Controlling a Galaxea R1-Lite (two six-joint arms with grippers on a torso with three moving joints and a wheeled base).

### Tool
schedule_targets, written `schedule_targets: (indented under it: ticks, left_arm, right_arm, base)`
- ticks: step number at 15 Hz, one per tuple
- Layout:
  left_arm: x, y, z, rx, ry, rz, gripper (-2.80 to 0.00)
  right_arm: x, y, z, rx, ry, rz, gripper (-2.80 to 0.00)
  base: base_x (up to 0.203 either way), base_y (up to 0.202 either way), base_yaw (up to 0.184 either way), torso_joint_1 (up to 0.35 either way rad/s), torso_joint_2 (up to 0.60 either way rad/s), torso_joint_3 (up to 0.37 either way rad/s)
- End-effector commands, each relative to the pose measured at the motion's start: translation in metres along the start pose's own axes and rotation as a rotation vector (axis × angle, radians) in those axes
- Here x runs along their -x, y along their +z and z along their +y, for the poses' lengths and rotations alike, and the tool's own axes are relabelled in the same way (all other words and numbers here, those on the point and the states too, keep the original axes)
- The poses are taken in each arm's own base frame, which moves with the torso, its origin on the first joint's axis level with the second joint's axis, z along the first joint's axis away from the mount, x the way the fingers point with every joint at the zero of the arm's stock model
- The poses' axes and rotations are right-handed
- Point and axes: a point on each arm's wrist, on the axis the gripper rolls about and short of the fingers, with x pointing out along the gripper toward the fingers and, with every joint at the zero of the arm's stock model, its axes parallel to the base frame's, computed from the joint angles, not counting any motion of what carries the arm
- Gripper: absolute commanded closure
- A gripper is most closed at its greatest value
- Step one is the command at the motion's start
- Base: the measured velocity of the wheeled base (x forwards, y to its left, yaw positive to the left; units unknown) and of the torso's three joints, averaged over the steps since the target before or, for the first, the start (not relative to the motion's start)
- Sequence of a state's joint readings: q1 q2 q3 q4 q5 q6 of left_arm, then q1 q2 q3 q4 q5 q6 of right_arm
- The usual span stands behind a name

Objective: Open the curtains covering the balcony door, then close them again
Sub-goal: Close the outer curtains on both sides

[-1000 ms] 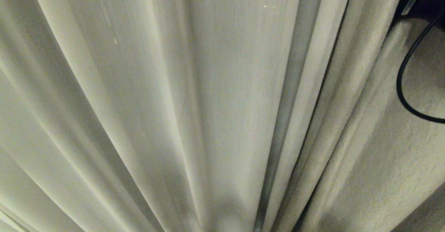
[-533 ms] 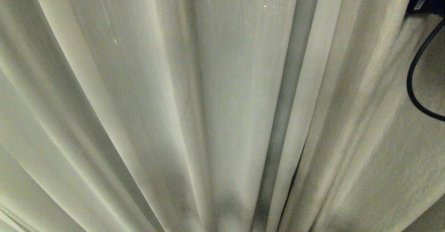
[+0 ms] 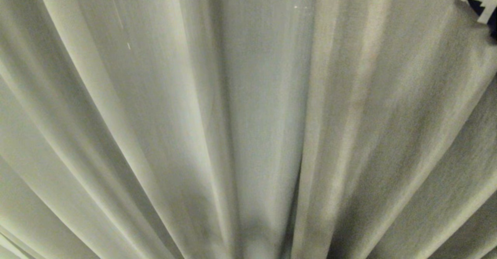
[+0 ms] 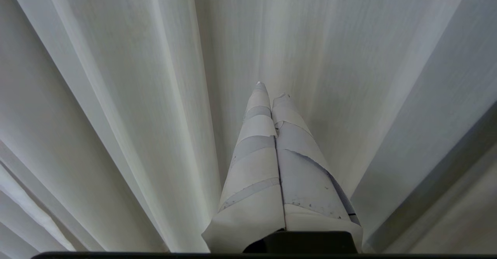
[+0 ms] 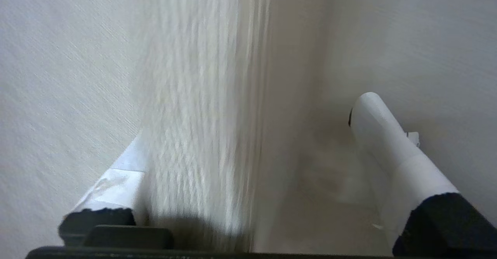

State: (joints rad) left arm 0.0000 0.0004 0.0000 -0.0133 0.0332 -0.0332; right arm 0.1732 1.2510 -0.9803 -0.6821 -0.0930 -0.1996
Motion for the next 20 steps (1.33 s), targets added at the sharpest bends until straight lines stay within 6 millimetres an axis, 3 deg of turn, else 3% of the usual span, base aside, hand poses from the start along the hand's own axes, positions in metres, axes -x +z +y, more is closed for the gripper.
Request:
schedule_targets:
  ticks: [1,7,12,13,15,20]
  left_arm:
    - [0.000,0.000,0.000,0.001,0.001,-0.001,0.00]
    - [0.000,0.000,0.000,0.001,0.001,-0.001,0.00]
    - [0.000,0.000,0.000,0.001,0.002,-0.001,0.00]
    - [0.000,0.000,0.000,0.001,0.002,-0.001,0.00]
    - [0.000,0.000,0.000,0.001,0.001,-0.001,0.00]
    - [0.000,0.000,0.000,0.001,0.002,-0.001,0.00]
  right_arm:
    - [0.045,0.015,-0.007,-0.004,-0.010,-0.055,-2.80]
    - [0.137,0.014,-0.014,-0.021,0.028,-0.123,-2.80]
    - [0.190,0.012,-0.018,-0.052,0.101,-0.178,-2.80]
    - [0.198,0.007,-0.019,-0.053,0.103,-0.181,0.00]
    - [0.207,0.001,-0.019,-0.052,0.105,-0.181,0.00]
    - [0.207,-0.008,-0.017,-0.048,0.113,-0.149,0.00]
  base:
    - [0.000,0.000,0.000,0.000,0.00,0.000]
    - [0.000,0.000,0.000,0.000,0.00,0.000]
    - [0.000,0.000,0.000,0.000,0.00,0.000]
    - [0.000,0.000,0.000,0.000,0.00,0.000]
    - [0.000,0.000,0.000,0.000,0.00,0.000]
    - [0.000,0.000,0.000,0.000,0.00,0.000]
